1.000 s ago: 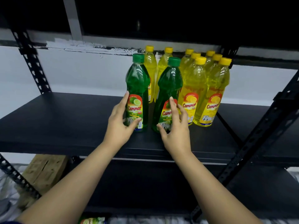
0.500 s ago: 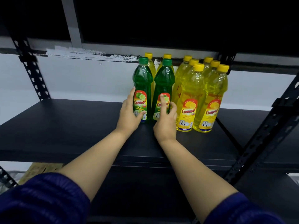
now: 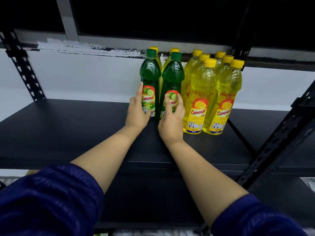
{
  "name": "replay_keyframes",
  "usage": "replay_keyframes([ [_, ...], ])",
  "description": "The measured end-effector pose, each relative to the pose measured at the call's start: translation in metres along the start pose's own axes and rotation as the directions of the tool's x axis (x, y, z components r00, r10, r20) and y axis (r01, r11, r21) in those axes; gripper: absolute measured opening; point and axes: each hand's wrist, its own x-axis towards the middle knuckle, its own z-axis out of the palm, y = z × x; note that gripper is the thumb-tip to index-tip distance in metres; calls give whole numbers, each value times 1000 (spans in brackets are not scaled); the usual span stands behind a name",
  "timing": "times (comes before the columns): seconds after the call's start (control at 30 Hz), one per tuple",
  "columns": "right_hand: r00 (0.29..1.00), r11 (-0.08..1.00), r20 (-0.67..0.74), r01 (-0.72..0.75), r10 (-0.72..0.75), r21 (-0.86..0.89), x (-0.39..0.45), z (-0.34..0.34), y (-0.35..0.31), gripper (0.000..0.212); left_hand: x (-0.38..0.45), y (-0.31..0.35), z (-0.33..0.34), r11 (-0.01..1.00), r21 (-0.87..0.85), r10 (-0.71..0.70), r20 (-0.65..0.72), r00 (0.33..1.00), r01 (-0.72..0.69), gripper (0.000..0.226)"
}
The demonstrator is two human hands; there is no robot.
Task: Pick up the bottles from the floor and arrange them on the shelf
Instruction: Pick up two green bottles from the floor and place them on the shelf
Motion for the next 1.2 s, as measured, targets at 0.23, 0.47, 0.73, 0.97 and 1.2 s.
replay_keyframes([
  [0.23,999,998,31,-27,29,-62,14,10,5,111,1,-2,1,1000,20,-6,2,1000,6,113],
  [0.47,998,996,42,-53,56,-69,17,14,8,116,1,0,0,999,18,-30,14,999,30,114],
  [0.73,999,995,43,-28,24,100,1,-8,1,87,-20,8,-22,967,213,-155,62,986,139,108],
  [0.97,937,992,325,116,-128,56,-55,-58,-16,83,-106,22,-118,743,643,-355,142,924,187,100],
  [1.2,829,952,470,280,-303,122,-146,-76,-41,86,-244,0,-199,698,664,-363,5,932,268,95],
])
